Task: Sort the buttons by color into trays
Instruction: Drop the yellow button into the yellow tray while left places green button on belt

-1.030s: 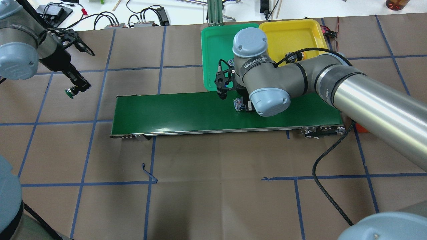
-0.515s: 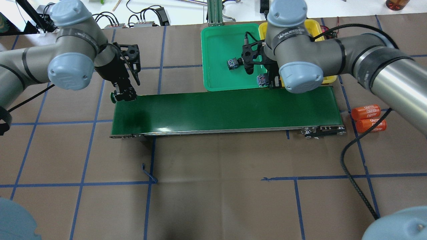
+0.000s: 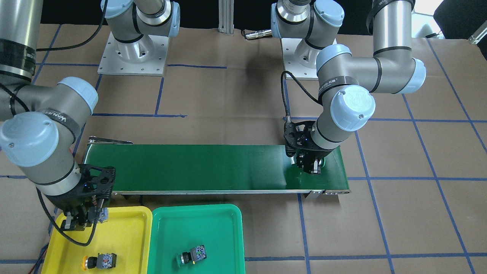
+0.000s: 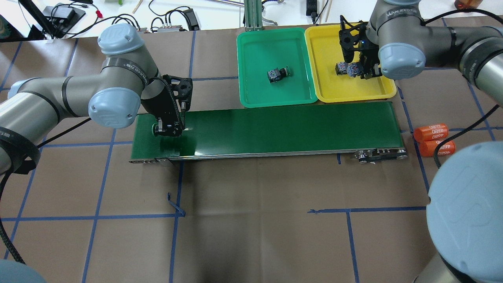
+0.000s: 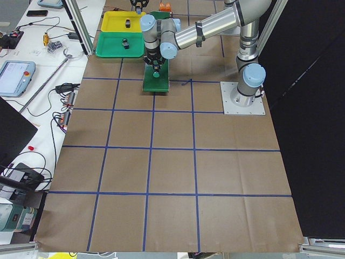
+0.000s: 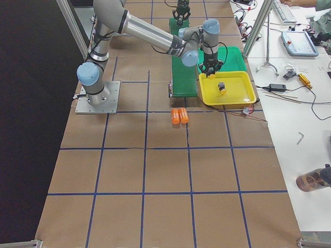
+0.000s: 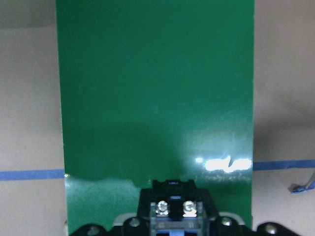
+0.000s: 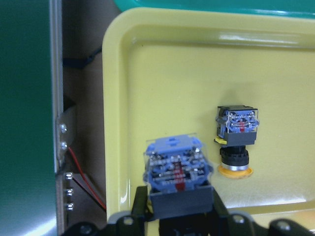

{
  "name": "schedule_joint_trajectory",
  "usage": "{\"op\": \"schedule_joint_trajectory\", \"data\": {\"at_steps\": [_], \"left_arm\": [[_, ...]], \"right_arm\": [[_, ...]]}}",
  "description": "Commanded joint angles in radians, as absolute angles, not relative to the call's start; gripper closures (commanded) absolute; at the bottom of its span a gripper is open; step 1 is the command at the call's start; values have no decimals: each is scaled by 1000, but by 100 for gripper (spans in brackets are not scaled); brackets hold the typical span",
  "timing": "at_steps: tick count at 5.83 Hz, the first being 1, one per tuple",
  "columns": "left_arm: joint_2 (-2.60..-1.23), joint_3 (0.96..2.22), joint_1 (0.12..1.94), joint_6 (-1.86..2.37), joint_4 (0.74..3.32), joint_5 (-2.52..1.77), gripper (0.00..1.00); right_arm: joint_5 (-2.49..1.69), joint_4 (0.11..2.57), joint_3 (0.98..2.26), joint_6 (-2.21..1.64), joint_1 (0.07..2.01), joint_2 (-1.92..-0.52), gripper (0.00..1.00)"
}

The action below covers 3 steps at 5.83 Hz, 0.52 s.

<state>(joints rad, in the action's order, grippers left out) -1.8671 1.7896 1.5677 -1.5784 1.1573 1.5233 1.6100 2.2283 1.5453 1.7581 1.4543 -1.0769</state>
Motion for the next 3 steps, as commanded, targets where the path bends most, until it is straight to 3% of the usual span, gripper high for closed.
{"op": "schedule_joint_trajectory", "data": {"at_steps": [1, 3], "left_arm": [[-1878, 1776, 1568, -1518, 1164, 1523, 3], [-1777, 1728, 1569, -1177, 1286, 1517, 2]], "right_arm": [[1565, 2241, 1533, 1763, 1428, -1052, 0], [1563, 2173, 1517, 1662, 1434, -1130, 0]]}}
